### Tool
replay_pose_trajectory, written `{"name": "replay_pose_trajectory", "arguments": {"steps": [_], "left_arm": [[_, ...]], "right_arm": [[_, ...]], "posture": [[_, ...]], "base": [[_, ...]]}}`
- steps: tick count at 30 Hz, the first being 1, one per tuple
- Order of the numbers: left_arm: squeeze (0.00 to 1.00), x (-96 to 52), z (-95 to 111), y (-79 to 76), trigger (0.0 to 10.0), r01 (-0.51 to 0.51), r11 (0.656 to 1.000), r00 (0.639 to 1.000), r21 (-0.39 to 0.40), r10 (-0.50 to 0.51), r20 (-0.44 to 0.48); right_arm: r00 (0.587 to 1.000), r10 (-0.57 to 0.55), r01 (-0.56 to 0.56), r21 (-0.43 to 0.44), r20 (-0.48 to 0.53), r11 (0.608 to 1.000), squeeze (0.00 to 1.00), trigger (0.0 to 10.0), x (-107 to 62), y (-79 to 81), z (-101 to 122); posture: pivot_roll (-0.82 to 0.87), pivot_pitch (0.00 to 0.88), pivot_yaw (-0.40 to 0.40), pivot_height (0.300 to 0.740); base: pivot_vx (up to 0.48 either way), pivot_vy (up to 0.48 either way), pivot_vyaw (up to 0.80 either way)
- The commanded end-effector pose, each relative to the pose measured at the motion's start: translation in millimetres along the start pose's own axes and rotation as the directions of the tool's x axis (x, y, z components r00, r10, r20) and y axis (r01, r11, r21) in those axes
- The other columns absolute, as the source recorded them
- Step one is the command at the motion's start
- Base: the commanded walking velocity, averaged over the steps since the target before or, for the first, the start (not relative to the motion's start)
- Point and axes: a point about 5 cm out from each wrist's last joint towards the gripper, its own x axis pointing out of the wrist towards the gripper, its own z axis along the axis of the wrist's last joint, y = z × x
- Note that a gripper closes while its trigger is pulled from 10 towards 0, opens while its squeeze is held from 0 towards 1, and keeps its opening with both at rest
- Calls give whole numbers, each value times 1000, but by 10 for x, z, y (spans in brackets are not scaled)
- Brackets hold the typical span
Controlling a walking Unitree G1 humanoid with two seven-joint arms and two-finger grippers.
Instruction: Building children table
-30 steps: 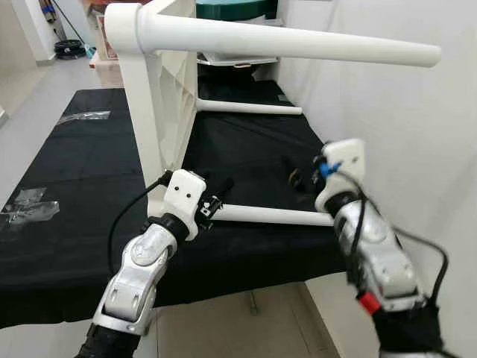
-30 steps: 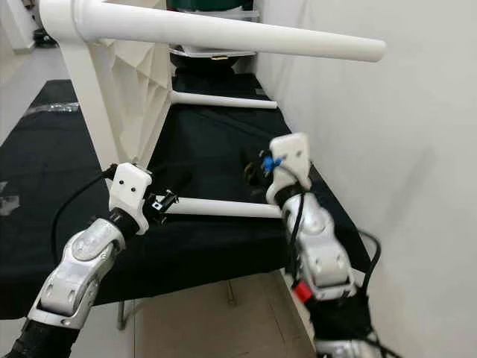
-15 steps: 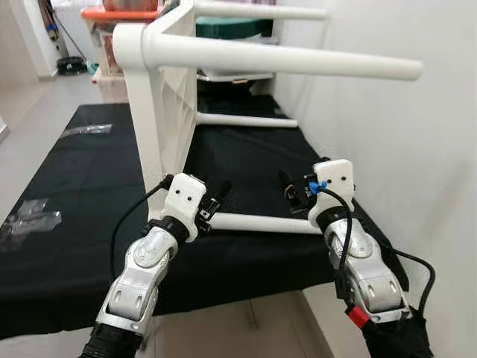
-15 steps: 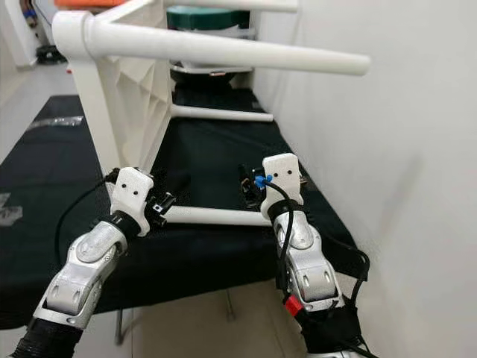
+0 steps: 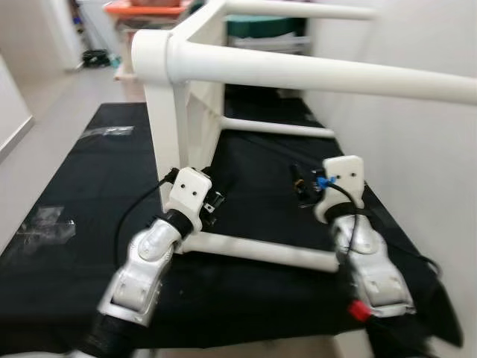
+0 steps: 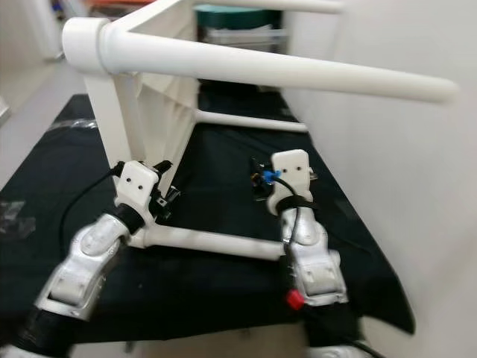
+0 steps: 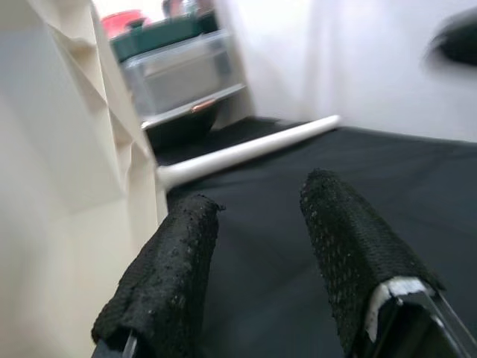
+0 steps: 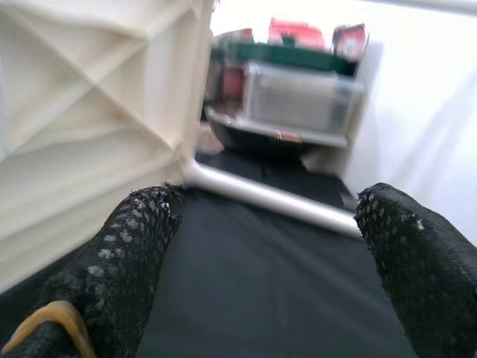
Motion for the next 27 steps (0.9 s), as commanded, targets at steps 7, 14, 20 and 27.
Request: {"name": "replay_pose_trajectory", "arguments": {"steps": [7,14,20,27], "left_arm": [[0,25,-12,-134,10000,36,999,999,-25,-36,-7],[0,31,-18,-162,10000,31,999,999,-15,-31,-10],[0,38,-30,-128,10000,3,1000,1000,-16,-3,-9],[0,0,-178,-15,10000,-22,1000,997,15,23,-71]], "right_arm": [[997,-72,72,-30,-29,997,0,10000,-70,-187,-84],[997,-51,60,-180,55,982,0,10000,-77,-199,72],[986,-45,115,-460,161,881,0,10000,-277,-224,133],[945,27,232,-725,327,648,0,10000,-733,-178,128]], "posture": [[55,14,-45,740],[51,19,-44,740],[41,18,-42,740],[32,24,-25,740]], "base": [[0,0,0],[0,0,0],[0,0,0],[0,0,0]]}}
